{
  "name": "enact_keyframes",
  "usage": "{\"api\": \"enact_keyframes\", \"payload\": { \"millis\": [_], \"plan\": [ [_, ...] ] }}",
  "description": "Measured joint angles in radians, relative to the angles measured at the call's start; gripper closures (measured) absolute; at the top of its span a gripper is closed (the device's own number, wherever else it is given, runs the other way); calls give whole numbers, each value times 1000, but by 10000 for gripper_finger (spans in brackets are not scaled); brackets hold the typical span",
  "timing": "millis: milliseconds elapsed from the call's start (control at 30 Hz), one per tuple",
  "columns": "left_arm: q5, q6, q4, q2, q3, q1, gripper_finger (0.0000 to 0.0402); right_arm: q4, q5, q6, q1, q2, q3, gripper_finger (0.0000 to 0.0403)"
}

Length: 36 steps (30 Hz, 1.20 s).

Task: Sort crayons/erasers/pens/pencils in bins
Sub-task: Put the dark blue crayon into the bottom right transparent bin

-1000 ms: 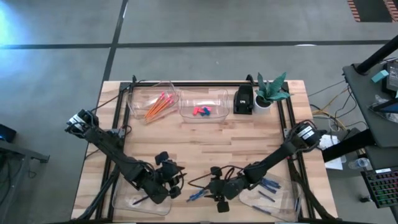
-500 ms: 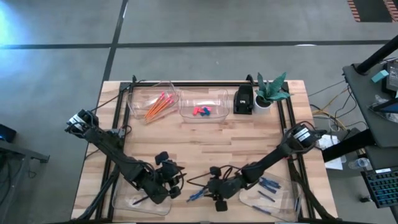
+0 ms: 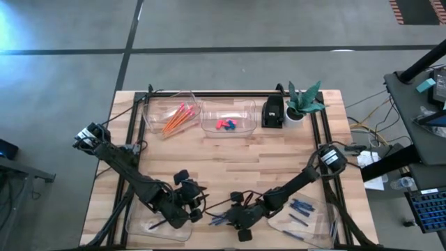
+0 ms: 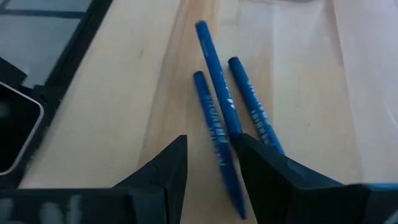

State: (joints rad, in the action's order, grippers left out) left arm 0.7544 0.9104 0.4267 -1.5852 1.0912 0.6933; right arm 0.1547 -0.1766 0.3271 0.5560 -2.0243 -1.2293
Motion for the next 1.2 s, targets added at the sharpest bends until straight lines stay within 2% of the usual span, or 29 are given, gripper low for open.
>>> {"api": "enact_keyframes", "payload": {
  "millis": [800, 967, 1200],
  "plan": [
    [1, 0, 1, 0, -1, 0, 301, -176, 1, 14, 10, 5, -55, 272],
    [1, 0, 1, 0, -2, 0, 301, -182, -4, 24, 14, 6, -55, 296],
    [1, 0, 1, 0, -2, 0, 301, -205, -5, 25, 14, 7, -56, 354]
  ]
}}
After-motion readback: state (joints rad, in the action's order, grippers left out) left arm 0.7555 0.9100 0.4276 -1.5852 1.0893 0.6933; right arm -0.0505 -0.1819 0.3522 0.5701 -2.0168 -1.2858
